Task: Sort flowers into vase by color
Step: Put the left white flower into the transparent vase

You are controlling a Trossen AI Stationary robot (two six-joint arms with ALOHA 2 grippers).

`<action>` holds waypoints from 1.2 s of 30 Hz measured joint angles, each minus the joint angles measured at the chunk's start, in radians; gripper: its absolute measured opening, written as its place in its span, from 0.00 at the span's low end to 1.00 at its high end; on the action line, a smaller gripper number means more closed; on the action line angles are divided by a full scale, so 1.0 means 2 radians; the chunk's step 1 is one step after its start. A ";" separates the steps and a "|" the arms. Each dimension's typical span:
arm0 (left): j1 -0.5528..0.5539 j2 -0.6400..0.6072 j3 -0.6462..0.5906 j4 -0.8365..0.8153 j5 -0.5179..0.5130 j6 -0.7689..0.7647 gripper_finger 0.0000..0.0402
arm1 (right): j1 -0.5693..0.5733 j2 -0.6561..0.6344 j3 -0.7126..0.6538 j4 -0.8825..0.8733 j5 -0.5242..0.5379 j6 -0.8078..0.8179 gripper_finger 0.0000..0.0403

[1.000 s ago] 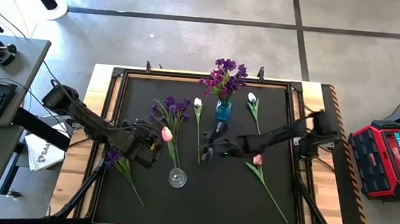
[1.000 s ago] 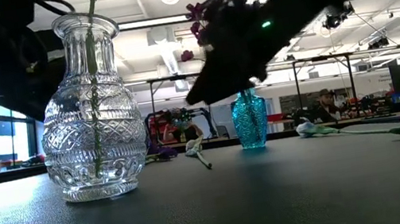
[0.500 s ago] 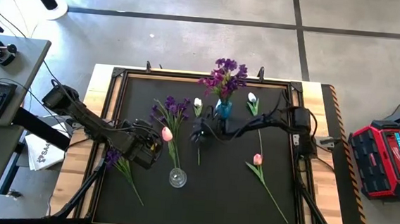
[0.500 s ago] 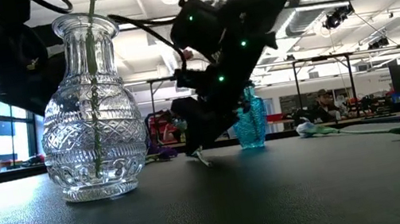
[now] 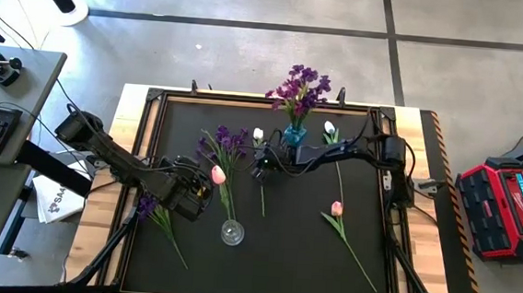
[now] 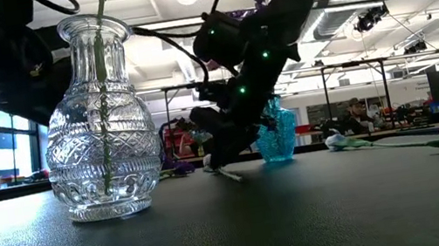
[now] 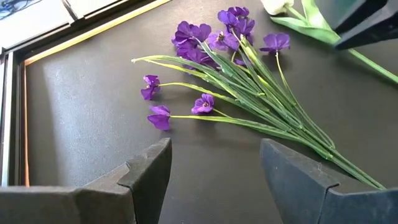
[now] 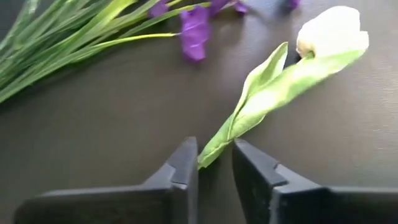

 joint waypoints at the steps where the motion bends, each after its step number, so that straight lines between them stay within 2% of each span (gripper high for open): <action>1: 0.000 0.000 0.000 0.000 0.000 0.000 0.58 | 0.003 0.000 0.000 0.000 -0.001 0.000 0.13; 7: 0.000 0.000 0.000 0.000 0.000 0.000 0.58 | 0.020 0.000 0.000 -0.023 0.001 -0.001 0.01; 15: -0.003 0.000 0.000 0.000 0.000 0.000 0.58 | 0.054 -0.015 0.001 -0.112 0.015 0.001 0.00; 19: -0.012 0.000 0.000 0.000 0.000 0.000 0.58 | 0.084 -0.036 -0.001 -0.185 0.028 0.007 0.00; 22: -0.018 0.000 0.000 0.000 0.000 -0.002 0.58 | 0.105 -0.067 -0.032 -0.204 0.038 0.015 0.00; 26: -0.026 0.000 0.000 0.001 -0.004 -0.010 0.58 | 0.119 -0.126 -0.125 -0.120 0.018 0.021 0.00; 31: -0.030 0.000 0.000 0.002 -0.013 -0.013 0.58 | 0.137 -0.189 -0.236 0.047 -0.003 0.029 0.00; 33: -0.030 0.000 0.000 0.002 -0.013 -0.013 0.58 | 0.151 -0.206 -0.268 0.110 0.005 0.018 0.00; 36: -0.030 0.000 0.000 0.003 -0.017 -0.012 0.58 | 0.170 -0.241 -0.306 0.188 0.047 -0.001 0.00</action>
